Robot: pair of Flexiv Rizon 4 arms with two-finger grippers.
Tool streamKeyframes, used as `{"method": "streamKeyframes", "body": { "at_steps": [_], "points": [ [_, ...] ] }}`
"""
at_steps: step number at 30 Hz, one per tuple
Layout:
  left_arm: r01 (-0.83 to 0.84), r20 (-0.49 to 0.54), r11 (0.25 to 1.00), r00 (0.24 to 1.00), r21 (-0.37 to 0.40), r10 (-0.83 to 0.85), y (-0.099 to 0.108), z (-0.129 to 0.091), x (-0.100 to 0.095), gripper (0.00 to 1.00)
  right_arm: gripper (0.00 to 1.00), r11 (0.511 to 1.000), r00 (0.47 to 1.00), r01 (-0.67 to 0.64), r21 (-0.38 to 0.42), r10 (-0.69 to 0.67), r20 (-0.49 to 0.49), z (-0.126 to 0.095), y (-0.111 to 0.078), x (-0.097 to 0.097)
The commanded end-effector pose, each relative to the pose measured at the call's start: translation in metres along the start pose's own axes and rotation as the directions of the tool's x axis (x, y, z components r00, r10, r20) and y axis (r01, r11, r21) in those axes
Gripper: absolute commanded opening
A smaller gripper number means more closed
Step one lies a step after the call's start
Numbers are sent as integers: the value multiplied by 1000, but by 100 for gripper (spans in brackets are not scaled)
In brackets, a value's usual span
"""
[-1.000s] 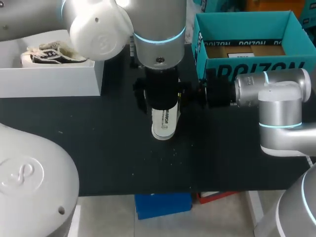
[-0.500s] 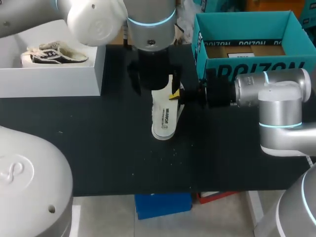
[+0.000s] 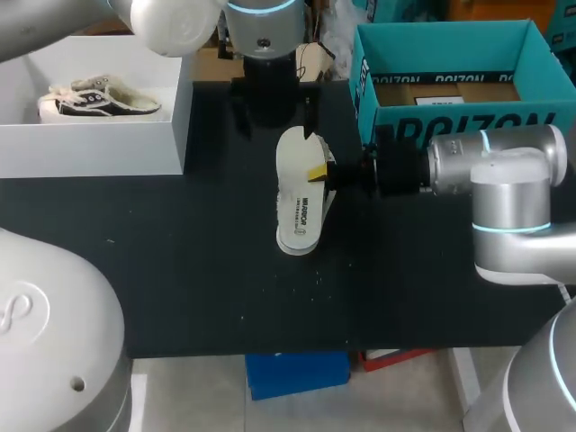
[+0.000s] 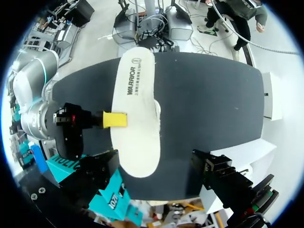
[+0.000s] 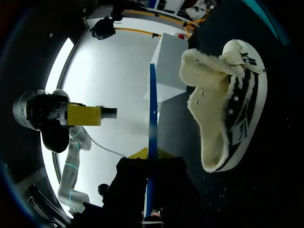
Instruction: Take the shoe out of the shoebox, open the shoe tongue, remove and reinsert the insole, then place the shoe into the shoebox
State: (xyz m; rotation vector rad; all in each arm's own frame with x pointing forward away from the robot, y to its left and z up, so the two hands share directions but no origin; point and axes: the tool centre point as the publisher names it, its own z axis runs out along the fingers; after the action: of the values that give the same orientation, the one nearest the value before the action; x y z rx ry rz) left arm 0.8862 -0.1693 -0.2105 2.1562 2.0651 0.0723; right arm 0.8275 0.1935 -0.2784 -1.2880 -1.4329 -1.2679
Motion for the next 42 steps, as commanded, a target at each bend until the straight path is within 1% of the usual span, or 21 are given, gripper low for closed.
{"method": "streamKeyframes", "body": {
  "at_steps": [1,8,11,15,18,24,28,32,35,38,40,41,42],
  "points": [
    [-7,2,1000,1000,8,7,17,10,-4,100,0,1000,1000,-1,-1,1,1,1,0,0],
    [-24,34,1000,999,-7,24,41,12,-8,100,0,1000,1000,-1,-1,1,1,1,0,0],
    [-30,17,999,999,-23,30,53,10,-10,100,0,1000,1000,-1,-1,1,1,1,0,0],
    [-33,21,999,999,-37,34,66,6,-12,100,0,1000,1000,-1,-1,1,1,1,0,0],
    [-37,19,998,999,-43,38,72,6,-16,100,0,1000,1000,-1,-1,1,1,1,0,0],
    [-44,16,998,999,-47,45,75,8,-21,100,0,1000,1000,-1,-1,1,1,1,0,0],
    [-44,22,998,999,-46,45,69,7,-23,100,0,1000,1000,-1,-1,1,1,1,0,0],
    [-39,25,998,999,-44,41,54,5,-24,100,0,1000,1000,-1,-1,1,1,1,0,0],
    [-31,25,999,999,-40,32,37,2,-22,100,0,1000,1000,-1,-1,1,1,1,0,0],
    [-24,25,999,999,-35,25,14,-2,-23,100,0,1000,1000,-1,-1,1,1,1,0,0],
    [-22,26,999,999,-31,23,3,-4,-23,100,0,1000,1000,-1,-1,1,1,1,0,0],
    [-17,25,999,1000,-28,18,-7,-6,-24,100,0,1000,1000,-1,-1,1,1,1,0,0],
    [-16,24,1000,1000,-27,16,-12,-6,-24,100,0,1000,1000,-1,-1,1,1,1,0,0]
  ]
}}
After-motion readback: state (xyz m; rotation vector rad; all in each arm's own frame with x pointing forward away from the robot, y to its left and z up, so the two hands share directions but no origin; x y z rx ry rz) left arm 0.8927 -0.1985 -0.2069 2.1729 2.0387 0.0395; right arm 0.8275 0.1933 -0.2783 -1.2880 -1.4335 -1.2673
